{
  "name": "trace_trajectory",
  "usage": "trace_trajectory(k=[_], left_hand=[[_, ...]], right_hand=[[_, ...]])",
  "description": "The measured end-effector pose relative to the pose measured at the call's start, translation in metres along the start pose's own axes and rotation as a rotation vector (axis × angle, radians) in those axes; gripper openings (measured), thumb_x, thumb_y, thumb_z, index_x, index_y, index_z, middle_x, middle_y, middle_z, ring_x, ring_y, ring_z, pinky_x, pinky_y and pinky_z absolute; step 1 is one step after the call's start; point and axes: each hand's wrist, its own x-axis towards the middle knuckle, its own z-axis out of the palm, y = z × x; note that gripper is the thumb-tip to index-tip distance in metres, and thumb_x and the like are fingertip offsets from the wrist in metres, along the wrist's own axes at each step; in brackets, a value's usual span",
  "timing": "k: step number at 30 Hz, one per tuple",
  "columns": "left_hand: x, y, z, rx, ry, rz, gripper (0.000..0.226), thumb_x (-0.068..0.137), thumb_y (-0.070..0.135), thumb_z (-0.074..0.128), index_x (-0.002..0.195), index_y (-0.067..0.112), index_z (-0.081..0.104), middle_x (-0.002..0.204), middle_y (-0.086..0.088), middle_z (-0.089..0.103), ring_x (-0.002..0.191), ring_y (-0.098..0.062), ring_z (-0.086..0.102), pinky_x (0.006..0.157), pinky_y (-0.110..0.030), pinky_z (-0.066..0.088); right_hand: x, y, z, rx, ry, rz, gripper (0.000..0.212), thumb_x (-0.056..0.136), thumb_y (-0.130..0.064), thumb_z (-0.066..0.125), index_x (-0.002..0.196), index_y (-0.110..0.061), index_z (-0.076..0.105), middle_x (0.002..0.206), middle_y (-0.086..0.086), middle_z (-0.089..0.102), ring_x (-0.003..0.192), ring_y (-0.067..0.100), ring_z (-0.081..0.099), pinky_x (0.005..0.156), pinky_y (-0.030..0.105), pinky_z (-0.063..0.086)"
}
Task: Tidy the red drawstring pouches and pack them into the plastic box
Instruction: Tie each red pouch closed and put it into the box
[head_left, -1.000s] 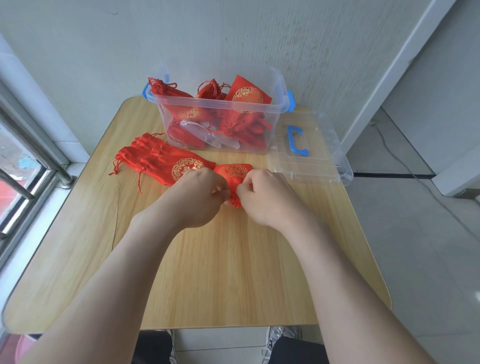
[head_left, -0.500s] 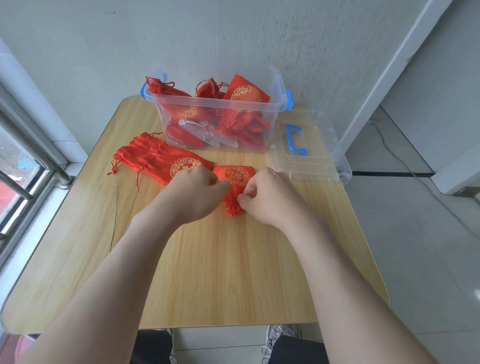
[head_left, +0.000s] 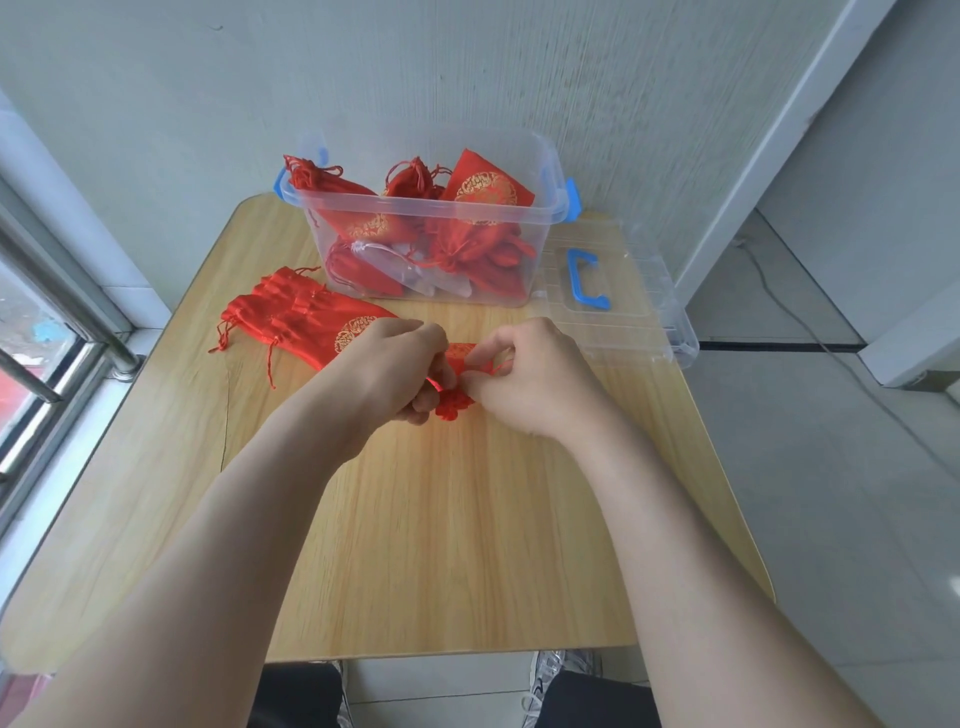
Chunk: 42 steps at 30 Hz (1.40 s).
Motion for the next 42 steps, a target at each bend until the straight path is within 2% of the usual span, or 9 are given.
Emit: trace_trajectory(k=[5, 8, 11, 17, 22, 25, 31, 35, 42], left_hand=[[-0.002, 0.000, 0.004, 0.017, -0.048, 0.032, 0.025, 0.106, 0.012, 0.045, 0.087, 0.003, 0.060, 0.082, -0.014, 0.060, 0.059, -0.023, 0.047, 0.057, -0.034, 0.040], [-0.003, 0.001, 0.005, 0.043, -0.045, 0.080, 0.027, 0.108, 0.013, 0.044, 0.090, 0.002, 0.061, 0.079, -0.010, 0.064, 0.058, -0.020, 0.049, 0.057, -0.032, 0.042], [-0.005, 0.002, 0.006, 0.105, -0.027, 0.126, 0.028, 0.109, 0.015, 0.042, 0.088, 0.005, 0.059, 0.070, -0.004, 0.063, 0.053, -0.016, 0.049, 0.053, -0.027, 0.043], [-0.004, 0.000, 0.002, 0.171, -0.056, 0.175, 0.033, 0.110, 0.026, 0.043, 0.085, 0.009, 0.057, 0.074, -0.005, 0.059, 0.055, -0.016, 0.048, 0.061, -0.036, 0.041], [-0.007, 0.003, 0.004, 0.190, -0.038, 0.186, 0.037, 0.111, 0.026, 0.040, 0.086, 0.006, 0.057, 0.072, -0.003, 0.060, 0.051, -0.012, 0.047, 0.057, -0.032, 0.041], [-0.006, 0.003, 0.004, 0.184, 0.026, 0.174, 0.032, 0.110, 0.024, 0.042, 0.088, 0.007, 0.059, 0.074, -0.004, 0.064, 0.049, -0.010, 0.048, 0.056, -0.031, 0.041], [-0.002, -0.002, -0.002, 0.122, 0.027, 0.205, 0.023, 0.110, 0.024, 0.054, 0.100, 0.006, 0.065, 0.081, -0.001, 0.072, 0.056, -0.010, 0.052, 0.059, -0.031, 0.046], [-0.002, -0.006, -0.007, 0.076, -0.030, 0.187, 0.016, 0.102, 0.020, 0.070, 0.093, 0.010, 0.078, 0.085, -0.008, 0.075, 0.065, -0.009, 0.064, 0.065, -0.028, 0.057], [-0.006, -0.004, -0.006, 0.092, -0.023, 0.186, 0.010, 0.095, 0.010, 0.077, 0.087, 0.007, 0.083, 0.075, -0.011, 0.074, 0.069, -0.018, 0.069, 0.070, -0.033, 0.066]], right_hand=[[-0.002, -0.004, -0.003, 0.298, -0.045, -0.024, 0.020, 0.098, -0.021, 0.067, 0.085, -0.016, 0.082, 0.079, 0.005, 0.080, 0.081, 0.023, 0.078, 0.088, 0.040, 0.063], [-0.006, -0.007, -0.010, 0.406, -0.089, -0.049, 0.020, 0.099, -0.010, 0.067, 0.087, -0.004, 0.082, 0.078, 0.014, 0.079, 0.072, 0.026, 0.078, 0.070, 0.024, 0.059], [-0.007, -0.006, -0.012, 0.443, -0.061, -0.028, 0.012, 0.099, -0.007, 0.072, 0.092, -0.004, 0.081, 0.076, 0.010, 0.079, 0.058, 0.006, 0.070, 0.052, 0.009, 0.045], [-0.006, -0.009, -0.011, 0.446, -0.081, -0.015, 0.015, 0.097, -0.011, 0.070, 0.086, -0.007, 0.079, 0.071, 0.004, 0.079, 0.062, 0.007, 0.074, 0.052, 0.007, 0.045], [-0.005, -0.011, -0.006, 0.423, -0.097, -0.032, 0.023, 0.092, -0.014, 0.064, 0.079, -0.003, 0.078, 0.076, 0.013, 0.079, 0.075, 0.029, 0.080, 0.090, 0.042, 0.064], [-0.003, -0.010, -0.001, 0.387, -0.092, -0.016, 0.026, 0.089, -0.024, 0.064, 0.078, -0.005, 0.078, 0.076, 0.009, 0.080, 0.079, 0.025, 0.081, 0.095, 0.047, 0.062], [-0.002, -0.013, -0.004, 0.380, -0.031, 0.035, 0.027, 0.095, -0.023, 0.060, 0.073, -0.010, 0.067, 0.065, -0.011, 0.074, 0.061, 0.002, 0.069, 0.060, 0.021, 0.047], [0.001, -0.011, -0.003, 0.321, -0.017, 0.086, 0.021, 0.094, -0.029, 0.056, 0.075, -0.019, 0.055, 0.056, -0.009, 0.039, 0.059, 0.016, 0.044, 0.065, 0.035, 0.044], [0.002, -0.009, -0.002, 0.303, -0.020, 0.082, 0.019, 0.093, -0.028, 0.055, 0.077, -0.017, 0.054, 0.068, 0.002, 0.040, 0.061, 0.021, 0.042, 0.063, 0.038, 0.043]])
